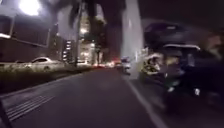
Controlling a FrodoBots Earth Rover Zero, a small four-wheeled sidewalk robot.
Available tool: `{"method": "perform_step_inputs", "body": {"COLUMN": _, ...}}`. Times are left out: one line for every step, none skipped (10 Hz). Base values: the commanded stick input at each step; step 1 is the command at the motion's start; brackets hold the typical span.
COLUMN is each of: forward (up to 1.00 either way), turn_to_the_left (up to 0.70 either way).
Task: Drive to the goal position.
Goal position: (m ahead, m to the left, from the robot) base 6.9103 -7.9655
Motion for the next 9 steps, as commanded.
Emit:
{"method": "perform_step_inputs", "body": {"forward": 0.45, "turn_to_the_left": 0.00}}
{"method": "perform_step_inputs", "body": {"forward": 0.45, "turn_to_the_left": 0.00}}
{"method": "perform_step_inputs", "body": {"forward": 0.45, "turn_to_the_left": 0.00}}
{"method": "perform_step_inputs", "body": {"forward": 0.45, "turn_to_the_left": 0.00}}
{"method": "perform_step_inputs", "body": {"forward": 0.45, "turn_to_the_left": 0.00}}
{"method": "perform_step_inputs", "body": {"forward": 0.45, "turn_to_the_left": 0.00}}
{"method": "perform_step_inputs", "body": {"forward": 0.45, "turn_to_the_left": 0.00}}
{"method": "perform_step_inputs", "body": {"forward": 0.45, "turn_to_the_left": 0.00}}
{"method": "perform_step_inputs", "body": {"forward": 0.45, "turn_to_the_left": 0.00}}
